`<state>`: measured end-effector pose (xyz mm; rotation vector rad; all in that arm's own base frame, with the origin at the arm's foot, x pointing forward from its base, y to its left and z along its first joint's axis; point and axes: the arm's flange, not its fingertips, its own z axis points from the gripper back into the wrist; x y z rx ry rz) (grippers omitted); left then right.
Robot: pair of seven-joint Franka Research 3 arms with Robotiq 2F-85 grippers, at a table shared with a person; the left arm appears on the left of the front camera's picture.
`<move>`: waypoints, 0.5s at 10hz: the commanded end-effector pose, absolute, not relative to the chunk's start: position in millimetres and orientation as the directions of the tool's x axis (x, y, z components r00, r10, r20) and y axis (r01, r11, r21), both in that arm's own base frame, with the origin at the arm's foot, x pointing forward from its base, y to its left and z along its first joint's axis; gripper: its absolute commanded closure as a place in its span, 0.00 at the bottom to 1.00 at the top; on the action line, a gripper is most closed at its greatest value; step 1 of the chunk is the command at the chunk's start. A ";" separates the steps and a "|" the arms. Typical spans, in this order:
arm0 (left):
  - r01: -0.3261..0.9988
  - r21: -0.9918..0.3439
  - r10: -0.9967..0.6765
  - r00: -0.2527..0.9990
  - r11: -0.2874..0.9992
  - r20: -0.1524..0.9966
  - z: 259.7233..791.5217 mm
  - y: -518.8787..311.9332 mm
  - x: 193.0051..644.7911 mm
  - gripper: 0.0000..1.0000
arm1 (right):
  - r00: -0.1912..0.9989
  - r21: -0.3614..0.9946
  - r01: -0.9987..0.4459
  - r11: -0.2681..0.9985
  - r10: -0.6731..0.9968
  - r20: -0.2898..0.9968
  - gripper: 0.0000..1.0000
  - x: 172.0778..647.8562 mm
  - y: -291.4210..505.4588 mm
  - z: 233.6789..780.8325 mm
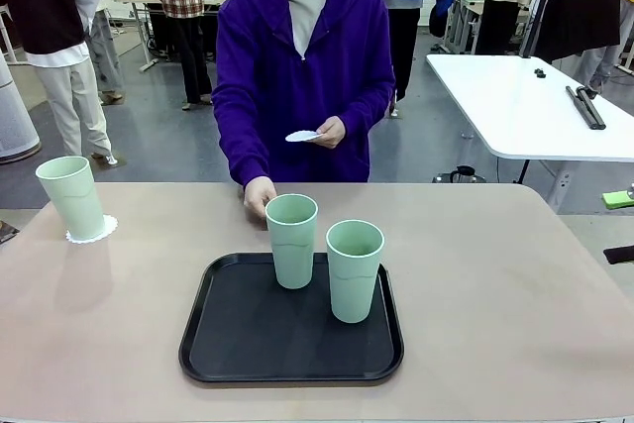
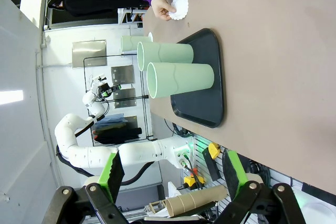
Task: Place coasters on the table and set cups on them.
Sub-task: Take one Reusable plastic cup from the Flat Tray and place it on a coaster set by the human.
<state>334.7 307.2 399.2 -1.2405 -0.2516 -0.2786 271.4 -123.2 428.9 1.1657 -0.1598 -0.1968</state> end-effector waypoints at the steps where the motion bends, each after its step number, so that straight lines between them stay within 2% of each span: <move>1: 0.345 -0.888 -0.064 0.937 0.303 0.343 403.3 307.4 334.3 0.00 | 0.971 0.929 0.067 0.364 -0.239 0.024 0.00 273.2 -122.8 430.3; 5: 0.345 -0.888 -0.064 0.937 0.303 0.343 403.3 307.4 334.3 0.00 | 0.971 0.929 0.067 0.364 -0.239 0.024 0.00 273.2 -122.8 430.3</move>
